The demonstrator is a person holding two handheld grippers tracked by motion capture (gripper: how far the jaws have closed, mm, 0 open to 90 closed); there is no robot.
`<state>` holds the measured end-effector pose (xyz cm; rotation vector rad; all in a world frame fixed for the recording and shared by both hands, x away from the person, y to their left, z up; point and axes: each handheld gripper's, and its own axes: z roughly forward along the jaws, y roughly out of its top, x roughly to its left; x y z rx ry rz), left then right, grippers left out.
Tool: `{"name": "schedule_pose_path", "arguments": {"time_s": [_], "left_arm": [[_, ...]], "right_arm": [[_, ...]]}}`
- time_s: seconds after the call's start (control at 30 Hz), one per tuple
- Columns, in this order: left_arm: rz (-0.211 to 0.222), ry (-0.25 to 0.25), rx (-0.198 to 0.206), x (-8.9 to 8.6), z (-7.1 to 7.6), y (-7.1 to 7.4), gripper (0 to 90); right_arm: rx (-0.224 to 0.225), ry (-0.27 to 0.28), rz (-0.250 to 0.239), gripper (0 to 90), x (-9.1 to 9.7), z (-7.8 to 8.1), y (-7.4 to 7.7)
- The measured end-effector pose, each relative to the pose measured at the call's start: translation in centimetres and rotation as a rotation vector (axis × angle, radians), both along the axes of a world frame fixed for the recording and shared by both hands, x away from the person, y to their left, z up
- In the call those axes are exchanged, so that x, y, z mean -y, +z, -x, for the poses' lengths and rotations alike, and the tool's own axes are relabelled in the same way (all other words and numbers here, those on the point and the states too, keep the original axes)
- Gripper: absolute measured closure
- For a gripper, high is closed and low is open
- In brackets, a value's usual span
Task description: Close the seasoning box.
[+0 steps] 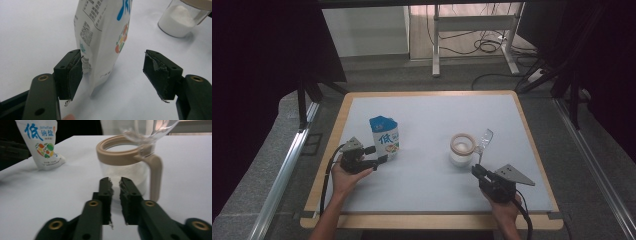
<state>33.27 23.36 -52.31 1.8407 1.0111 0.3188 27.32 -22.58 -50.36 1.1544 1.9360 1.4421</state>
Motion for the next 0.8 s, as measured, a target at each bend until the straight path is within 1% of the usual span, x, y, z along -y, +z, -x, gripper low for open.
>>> {"name": "schedule_pose_path", "arguments": {"time_s": [0.07,0.17,0.37,0.47,0.57,0.73,0.8], "left_arm": [[-0.01,-0.006,0.002,0.3,0.1,-0.1,31.6],[-0.022,-0.011,-0.001,0.6,0.1,-0.2,31.6],[-0.029,-0.011,0.003,0.6,0.1,-0.2,31.7],[-0.024,-0.009,0.004,0.4,0.2,-0.3,31.7],[-0.027,-0.013,-0.003,0.4,0.3,-0.6,31.7],[-0.036,-0.021,-0.017,0.4,0.5,-1.1,31.6],[-0.028,-0.014,-0.016,0.2,0.6,-1.1,31.6]], "right_arm": [[0.013,-0.009,0.007,89.0,0.4,-0.1,0.4],[0.017,-0.025,0.012,89.6,1.0,-0.4,0.7],[0.026,-0.07,-0.014,89.7,1.9,-1.3,1.7],[0.044,-0.087,-0.031,89.7,2.1,-2.1,2.4],[0.056,-0.105,-0.05,89.7,2.1,-2.9,3.0],[0.072,-0.119,-0.056,89.7,2.0,-3.2,3.6],[0.076,-0.124,-0.061,89.6,2.0,-3.3,3.7]]}}
